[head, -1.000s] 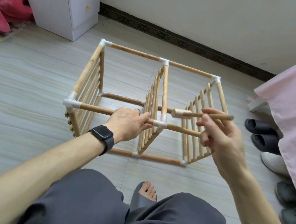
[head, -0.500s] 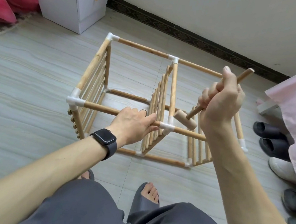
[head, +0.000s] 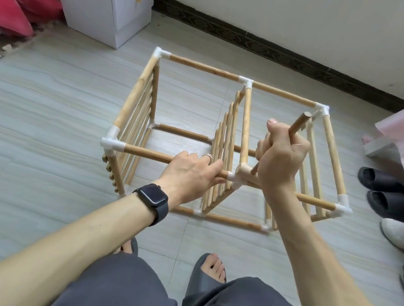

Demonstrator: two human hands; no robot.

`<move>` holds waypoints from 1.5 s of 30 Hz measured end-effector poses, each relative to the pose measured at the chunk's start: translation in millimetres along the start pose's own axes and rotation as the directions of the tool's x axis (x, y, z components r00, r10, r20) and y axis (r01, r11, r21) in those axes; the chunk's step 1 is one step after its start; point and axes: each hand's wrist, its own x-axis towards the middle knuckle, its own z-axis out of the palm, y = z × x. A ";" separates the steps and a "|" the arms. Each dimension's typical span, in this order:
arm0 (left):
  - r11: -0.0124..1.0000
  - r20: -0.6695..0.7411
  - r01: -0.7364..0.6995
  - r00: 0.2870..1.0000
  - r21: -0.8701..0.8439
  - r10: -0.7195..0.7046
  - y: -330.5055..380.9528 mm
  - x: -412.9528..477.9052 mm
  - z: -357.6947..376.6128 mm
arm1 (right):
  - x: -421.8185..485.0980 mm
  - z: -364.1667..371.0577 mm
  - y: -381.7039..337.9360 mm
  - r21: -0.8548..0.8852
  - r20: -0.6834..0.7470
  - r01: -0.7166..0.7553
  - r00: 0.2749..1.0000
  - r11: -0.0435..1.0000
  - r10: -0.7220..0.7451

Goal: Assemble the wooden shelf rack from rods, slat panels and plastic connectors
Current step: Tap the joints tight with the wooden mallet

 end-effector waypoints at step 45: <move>0.387 0.180 0.507 0.755 -0.770 -0.631 -95.9 -95.2 -12.8 | -90.0 -13.6 40.0 -0.541 0.528 0.078 0.806 0.837 0.266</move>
